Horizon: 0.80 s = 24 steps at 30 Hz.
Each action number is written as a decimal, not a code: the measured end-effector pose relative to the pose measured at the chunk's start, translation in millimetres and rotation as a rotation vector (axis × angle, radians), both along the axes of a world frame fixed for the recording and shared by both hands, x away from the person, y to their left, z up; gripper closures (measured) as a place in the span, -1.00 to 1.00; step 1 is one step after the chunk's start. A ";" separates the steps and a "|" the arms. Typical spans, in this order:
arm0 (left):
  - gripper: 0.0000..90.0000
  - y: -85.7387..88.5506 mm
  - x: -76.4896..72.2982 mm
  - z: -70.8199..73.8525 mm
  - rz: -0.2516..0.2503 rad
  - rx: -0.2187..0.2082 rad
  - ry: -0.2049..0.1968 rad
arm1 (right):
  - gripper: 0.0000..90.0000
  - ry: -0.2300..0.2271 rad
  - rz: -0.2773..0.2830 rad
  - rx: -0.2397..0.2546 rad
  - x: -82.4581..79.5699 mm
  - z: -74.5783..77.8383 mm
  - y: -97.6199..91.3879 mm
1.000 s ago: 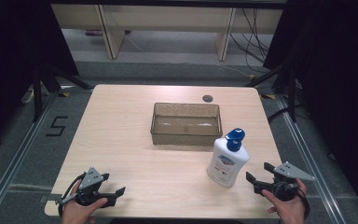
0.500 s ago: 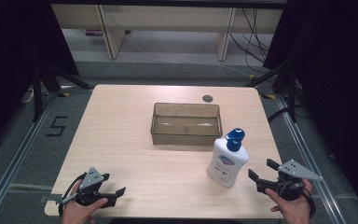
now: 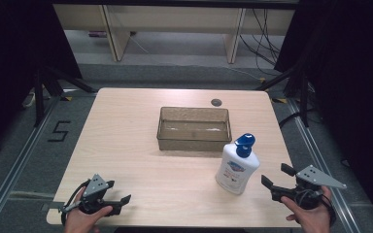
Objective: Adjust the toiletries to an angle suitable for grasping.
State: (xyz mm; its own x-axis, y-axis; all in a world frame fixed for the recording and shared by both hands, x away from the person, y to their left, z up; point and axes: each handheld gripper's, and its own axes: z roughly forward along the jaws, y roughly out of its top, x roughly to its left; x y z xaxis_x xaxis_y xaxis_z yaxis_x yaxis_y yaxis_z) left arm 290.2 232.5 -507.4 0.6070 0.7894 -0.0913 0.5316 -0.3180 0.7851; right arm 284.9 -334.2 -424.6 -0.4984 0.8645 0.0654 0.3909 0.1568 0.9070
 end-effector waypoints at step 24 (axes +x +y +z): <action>-0.61 -2.8 -0.3 -0.8 0.012 -0.028 -0.004 | -0.59 -0.034 0.050 0.022 -17.4 29.5 7.1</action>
